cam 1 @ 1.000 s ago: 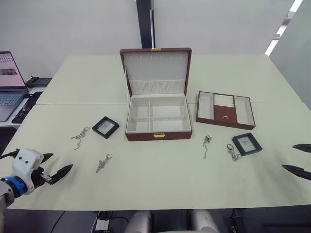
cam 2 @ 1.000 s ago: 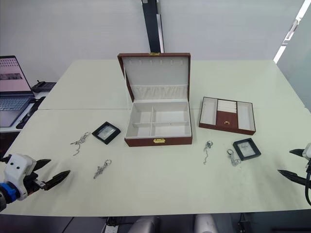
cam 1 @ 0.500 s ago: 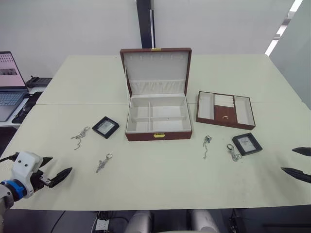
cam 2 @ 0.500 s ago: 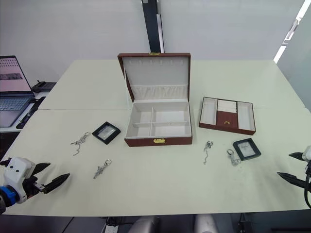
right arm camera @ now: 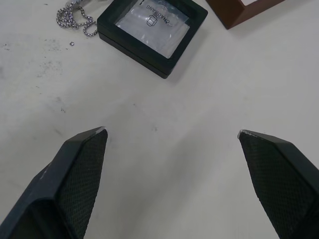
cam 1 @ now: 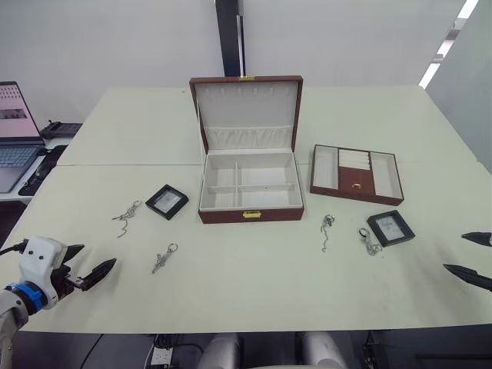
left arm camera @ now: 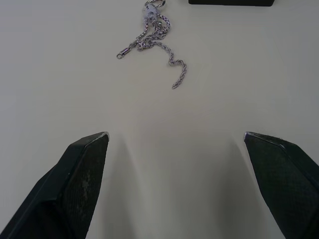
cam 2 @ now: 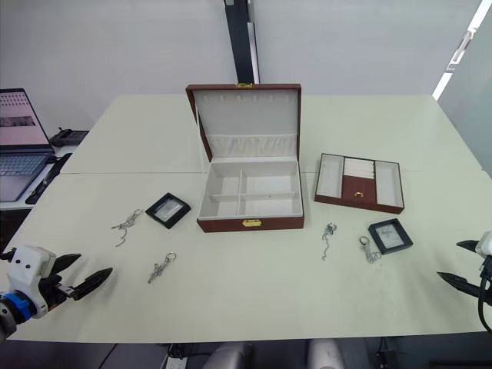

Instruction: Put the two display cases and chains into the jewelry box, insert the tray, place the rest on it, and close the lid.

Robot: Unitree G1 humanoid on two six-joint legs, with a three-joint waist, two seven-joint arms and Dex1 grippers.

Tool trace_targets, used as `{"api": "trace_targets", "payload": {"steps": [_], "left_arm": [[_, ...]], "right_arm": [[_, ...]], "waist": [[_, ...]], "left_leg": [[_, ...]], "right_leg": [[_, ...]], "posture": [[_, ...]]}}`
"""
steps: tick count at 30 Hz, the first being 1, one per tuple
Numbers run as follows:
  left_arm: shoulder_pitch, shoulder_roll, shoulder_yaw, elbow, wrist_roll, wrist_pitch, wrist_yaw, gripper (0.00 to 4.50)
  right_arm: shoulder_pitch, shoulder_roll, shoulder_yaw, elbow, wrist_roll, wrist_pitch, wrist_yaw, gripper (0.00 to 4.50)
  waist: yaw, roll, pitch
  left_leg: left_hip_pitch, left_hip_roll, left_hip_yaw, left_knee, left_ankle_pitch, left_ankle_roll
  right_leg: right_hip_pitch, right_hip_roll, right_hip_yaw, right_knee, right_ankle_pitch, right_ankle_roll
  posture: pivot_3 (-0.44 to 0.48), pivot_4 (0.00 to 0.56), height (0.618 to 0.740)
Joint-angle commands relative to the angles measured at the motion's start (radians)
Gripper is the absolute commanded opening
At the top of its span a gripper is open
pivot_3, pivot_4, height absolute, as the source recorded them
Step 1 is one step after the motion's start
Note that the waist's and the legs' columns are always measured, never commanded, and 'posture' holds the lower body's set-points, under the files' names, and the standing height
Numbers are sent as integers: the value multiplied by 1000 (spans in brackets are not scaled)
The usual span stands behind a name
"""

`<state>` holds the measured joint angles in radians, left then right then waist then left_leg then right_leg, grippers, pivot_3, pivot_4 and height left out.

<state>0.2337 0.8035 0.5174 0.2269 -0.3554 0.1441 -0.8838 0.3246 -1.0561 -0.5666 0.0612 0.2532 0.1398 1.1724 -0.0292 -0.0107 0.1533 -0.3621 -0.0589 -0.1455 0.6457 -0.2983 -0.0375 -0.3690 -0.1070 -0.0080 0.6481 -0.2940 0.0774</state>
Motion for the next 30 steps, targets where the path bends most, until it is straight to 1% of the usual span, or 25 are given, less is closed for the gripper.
{"api": "trace_targets", "payload": {"steps": [1,6,9,10,12,13,15,16,19,21,22,23,25,27,28,30], "left_arm": [[5,12,48,-36,-12,12,26,4500],[2,11,50,-53,-18,38,47,4500],[-14,7,55,-65,-30,53,59,4500],[-28,6,55,-70,-33,52,65,4311],[-50,7,53,-79,-42,58,74,3937],[-61,7,52,-86,-49,61,76,3618],[-92,13,31,-120,-62,93,75,2994],[-103,15,22,-134,-65,105,73,2753],[-162,15,-20,-192,-67,158,83,1730],[-202,8,-47,-218,-71,193,92,1198],[-228,0,-66,-228,-74,216,102,817],[-252,-8,-85,-234,-73,235,113,596],[-290,-21,-123,-244,-65,259,125,17],[-329,-33,-166,-259,-56,283,135,0],[-340,-35,-176,-262,-53,291,138,0],[-394,-52,-223,-260,-32,318,173,0]], "right_arm": [[2,0,-39,-22,-8,-7,-26,4448],[-44,17,-36,-7,0,35,-110,4448],[-73,29,-38,-12,17,52,-136,4448],[-88,34,-38,-22,30,63,-142,4484],[-112,43,-37,-42,48,86,-152,4091],[-124,46,-35,-57,56,99,-156,3845],[-154,50,-20,-101,81,142,-166,3168],[-165,51,-13,-118,88,159,-170,2871],[-212,51,38,-189,90,208,-193,1933],[-244,52,75,-226,93,246,-213,1541],[-267,55,99,-246,100,270,-226,1245],[-289,58,123,-263,103,290,-236,1067],[-325,61,164,-288,104,318,-244,586],[-366,65,212,-308,99,342,-256,151],[-379,66,225,-313,98,351,-261,24],[-459,90,309,-317,69,364,-293,24]], "waist": [[0,0,0],[-1,0,0],[0,0,0],[0,0,0],[0,0,0],[0,0,0],[0,0,0],[0,0,0],[0,0,0],[0,0,0],[0,0,0],[0,0,0],[0,0,0],[0,0,0],[0,0,0],[-2,0,0]], "left_leg": [[0,0,0,0,0,0],[0,0,0,0,0,0],[0,0,0,0,0,0],[0,0,0,0,0,0],[0,0,0,0,0,0],[0,0,0,0,0,0],[0,0,0,0,0,0],[0,0,-1,0,0,0],[0,0,-1,0,1,-2],[0,0,-1,1,1,-2],[-1,0,-1,1,2,-4],[-1,0,-1,1,2,-4],[-1,0,-1,1,2,-4],[-1,0,-1,1,2,-4],[-1,0,-1,1,3,-4],[-1,0,-1,1,3,-4]], "right_leg": [[0,0,0,0,0,0],[0,0,0,0,0,0],[0,0,0,0,0,0],[0,0,0,0,0,0],[0,0,0,0,0,0],[0,0,0,0,0,0],[0,0,0,0,0,0],[0,0,0,0,0,0],[0,0,0,0,0,0],[0,0,0,1,0,0],[-1,0,0,1,0,0],[-1,0,0,1,0,0],[-1,0,0,1,0,0],[-1,0,0,1,0,0],[-2,0,0,1,0,0],[-2,0,0,1,0,0]], "posture": [[0,150,740],[0,150,740],[0,150,740],[0,150,740],[0,150,740],[0,150,740],[0,150,740],[0,150,740],[0,150,740],[0,150,740],[0,150,740],[0,150,740],[0,150,740],[0,150,740],[0,150,740],[0,150,740]]}}
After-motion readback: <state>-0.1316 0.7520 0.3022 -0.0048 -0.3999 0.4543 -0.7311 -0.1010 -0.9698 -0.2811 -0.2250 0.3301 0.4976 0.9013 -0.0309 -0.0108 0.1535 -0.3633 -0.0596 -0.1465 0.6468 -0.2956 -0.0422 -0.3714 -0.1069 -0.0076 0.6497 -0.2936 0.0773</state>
